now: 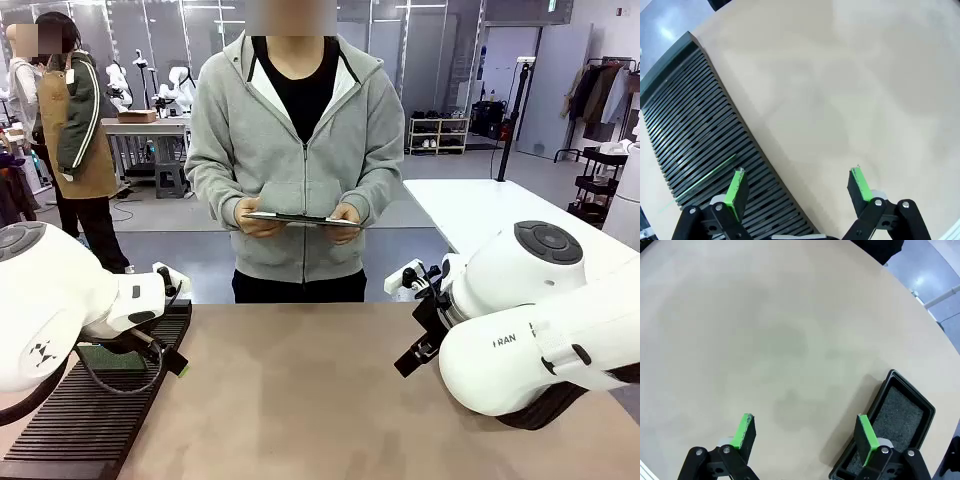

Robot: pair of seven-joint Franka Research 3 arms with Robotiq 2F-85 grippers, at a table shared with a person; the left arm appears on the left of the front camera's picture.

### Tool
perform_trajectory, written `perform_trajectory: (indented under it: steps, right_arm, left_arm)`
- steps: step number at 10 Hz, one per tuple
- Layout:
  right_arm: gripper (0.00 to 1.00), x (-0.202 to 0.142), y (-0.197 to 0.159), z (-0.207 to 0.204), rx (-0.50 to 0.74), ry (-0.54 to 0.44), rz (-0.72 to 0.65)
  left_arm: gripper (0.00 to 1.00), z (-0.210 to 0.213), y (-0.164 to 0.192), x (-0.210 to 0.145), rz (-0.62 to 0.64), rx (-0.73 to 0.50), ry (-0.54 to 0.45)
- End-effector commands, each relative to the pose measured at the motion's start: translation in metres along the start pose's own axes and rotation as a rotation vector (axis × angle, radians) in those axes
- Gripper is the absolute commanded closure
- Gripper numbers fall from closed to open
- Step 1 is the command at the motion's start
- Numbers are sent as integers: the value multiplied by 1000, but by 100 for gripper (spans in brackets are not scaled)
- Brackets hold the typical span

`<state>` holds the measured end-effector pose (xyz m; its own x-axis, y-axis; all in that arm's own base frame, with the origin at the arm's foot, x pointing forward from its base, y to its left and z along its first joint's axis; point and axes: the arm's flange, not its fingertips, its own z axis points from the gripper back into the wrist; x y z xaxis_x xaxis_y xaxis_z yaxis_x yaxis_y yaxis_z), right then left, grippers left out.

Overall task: Inspect the PCB.
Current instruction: Pick up the Blank PCB and present it to the human.

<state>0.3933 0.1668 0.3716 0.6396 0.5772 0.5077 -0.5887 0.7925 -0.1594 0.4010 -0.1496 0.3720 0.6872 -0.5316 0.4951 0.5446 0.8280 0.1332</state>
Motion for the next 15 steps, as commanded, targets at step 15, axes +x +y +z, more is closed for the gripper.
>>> perform_trajectory:
  steps: [15]
  right_arm:
    - [0,15,-45,125,493,-110,-307]
  left_arm:
    - [0,120,39,2,290,-557,-15]
